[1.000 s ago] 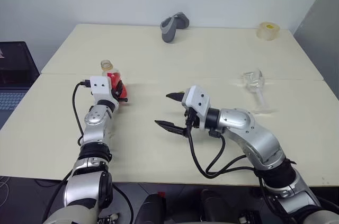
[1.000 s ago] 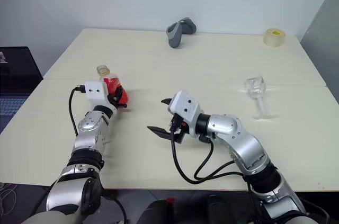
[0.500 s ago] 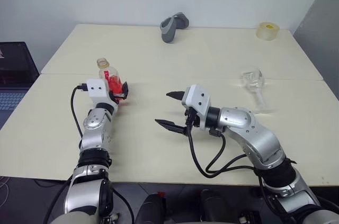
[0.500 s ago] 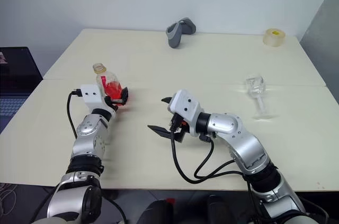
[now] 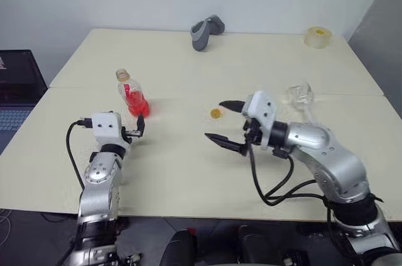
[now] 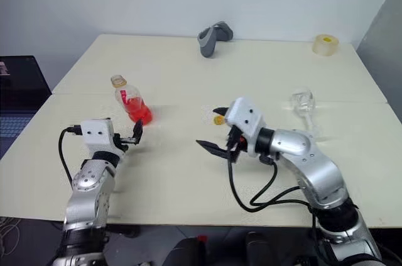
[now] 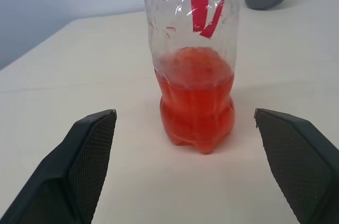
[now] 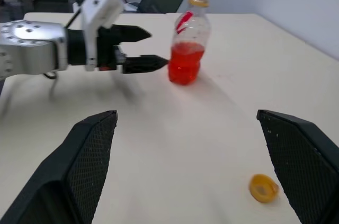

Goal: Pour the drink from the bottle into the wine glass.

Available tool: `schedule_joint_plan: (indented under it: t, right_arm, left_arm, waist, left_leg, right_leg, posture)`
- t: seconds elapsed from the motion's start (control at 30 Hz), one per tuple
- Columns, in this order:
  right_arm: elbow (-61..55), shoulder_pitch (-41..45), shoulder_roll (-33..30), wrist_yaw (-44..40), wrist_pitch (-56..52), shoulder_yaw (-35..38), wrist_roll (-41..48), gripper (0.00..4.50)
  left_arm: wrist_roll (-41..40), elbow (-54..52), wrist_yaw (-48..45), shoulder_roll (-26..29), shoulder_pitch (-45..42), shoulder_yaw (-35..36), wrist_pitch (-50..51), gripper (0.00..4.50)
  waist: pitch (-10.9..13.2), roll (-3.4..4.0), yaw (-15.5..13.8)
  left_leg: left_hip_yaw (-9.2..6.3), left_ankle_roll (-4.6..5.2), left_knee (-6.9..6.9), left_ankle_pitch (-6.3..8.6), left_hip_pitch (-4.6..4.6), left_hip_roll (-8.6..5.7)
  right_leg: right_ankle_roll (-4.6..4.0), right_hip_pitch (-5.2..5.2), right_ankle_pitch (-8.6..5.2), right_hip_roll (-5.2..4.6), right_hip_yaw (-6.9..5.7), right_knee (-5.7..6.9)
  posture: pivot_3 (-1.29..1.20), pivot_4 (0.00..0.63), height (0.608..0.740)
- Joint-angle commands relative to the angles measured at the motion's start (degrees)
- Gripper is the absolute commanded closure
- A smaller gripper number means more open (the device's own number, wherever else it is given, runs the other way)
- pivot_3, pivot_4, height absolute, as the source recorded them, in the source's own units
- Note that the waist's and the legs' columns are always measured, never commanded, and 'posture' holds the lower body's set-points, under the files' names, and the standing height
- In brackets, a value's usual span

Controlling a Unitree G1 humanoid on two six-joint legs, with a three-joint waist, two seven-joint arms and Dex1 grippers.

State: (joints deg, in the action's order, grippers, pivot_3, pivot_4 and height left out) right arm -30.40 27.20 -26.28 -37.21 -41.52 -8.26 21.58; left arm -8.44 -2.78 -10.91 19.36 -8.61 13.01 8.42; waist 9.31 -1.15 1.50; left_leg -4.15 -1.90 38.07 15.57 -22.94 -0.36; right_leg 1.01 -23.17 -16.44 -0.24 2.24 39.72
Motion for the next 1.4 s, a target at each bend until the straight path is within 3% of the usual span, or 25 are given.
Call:
schedule_joint_plan:
  t: [0.03,0.23,0.37,0.63,1.33,1.4]
  right_arm:
    - [-0.4,0.2,-0.4,4.4,-4.2,10.4,3.3,0.0]
    - [5.9,3.3,-4.7,10.0,-11.1,17.9,2.2,0.0]
    - [14.6,8.0,-12.3,13.2,-17.1,13.0,-4.7,0.0]
    - [36.8,19.4,-15.3,9.6,-23.5,9.4,-6.0,0.0]
    - [82.8,38.5,-15.0,-9.6,-2.5,-10.2,-24.4,0.0]
    - [84.9,38.9,-14.8,-12.1,-0.3,-11.9,-26.6,0.59]
  left_arm:
    - [-4.7,-9.4,-10.5,2.8,-0.1,-5.9,3.2,0.02]
    - [-8.5,-8.5,-22.7,6.8,-7.4,-11.7,7.6,0.02]
    - [-9.5,-3.1,-32.3,8.0,-13.8,-16.1,7.8,0.02]
    - [-8.7,4.7,-49.3,8.3,-21.8,-24.2,4.0,0.02]
    - [-4.8,6.4,-50.9,5.8,-21.4,-26.4,0.1,0.02]
    - [-4.6,6.3,-50.7,5.7,-21.3,-26.3,0.2,0.0]
  waist:
    - [0.0,-0.01,-0.5]
    - [0.0,0.01,-0.3]
    - [0.0,0.04,0.1]
    - [0.0,0.08,0.4]
    - [0.1,0.17,0.4]
    - [0.1,0.17,0.4]
  left_leg:
    - [-0.01,0.0,0.0,0.0,-0.01,-0.02]
    - [0.06,0.0,-0.02,0.0,0.03,-0.04]
    - [0.13,0.01,-0.04,0.0,0.04,-0.05]
    - [0.4,0.03,-0.11,0.0,0.06,0.01]
    - [0.48,0.05,-0.08,0.0,0.06,0.0]
    - [0.47,0.05,-0.08,0.0,0.05,0.0]
  right_leg:
    - [0.0,0.03,0.0,-0.02,-0.04,-0.01]
    - [0.0,0.04,0.0,0.01,0.02,-0.01]
    - [0.0,0.02,-0.01,0.04,0.05,0.02]
    - [-0.01,-0.05,0.0,0.11,0.13,-0.06]
    - [-0.01,-0.08,0.0,0.08,0.18,-0.08]
    - [-0.01,-0.08,0.0,0.07,0.18,-0.08]
  posture:
    - [0.0,0.15,0.74]
    - [0.0,0.15,0.74]
    - [0.0,0.15,0.74]
    - [0.0,0.15,0.74]
    - [0.0,0.15,0.74]
    - [0.0,0.15,0.74]
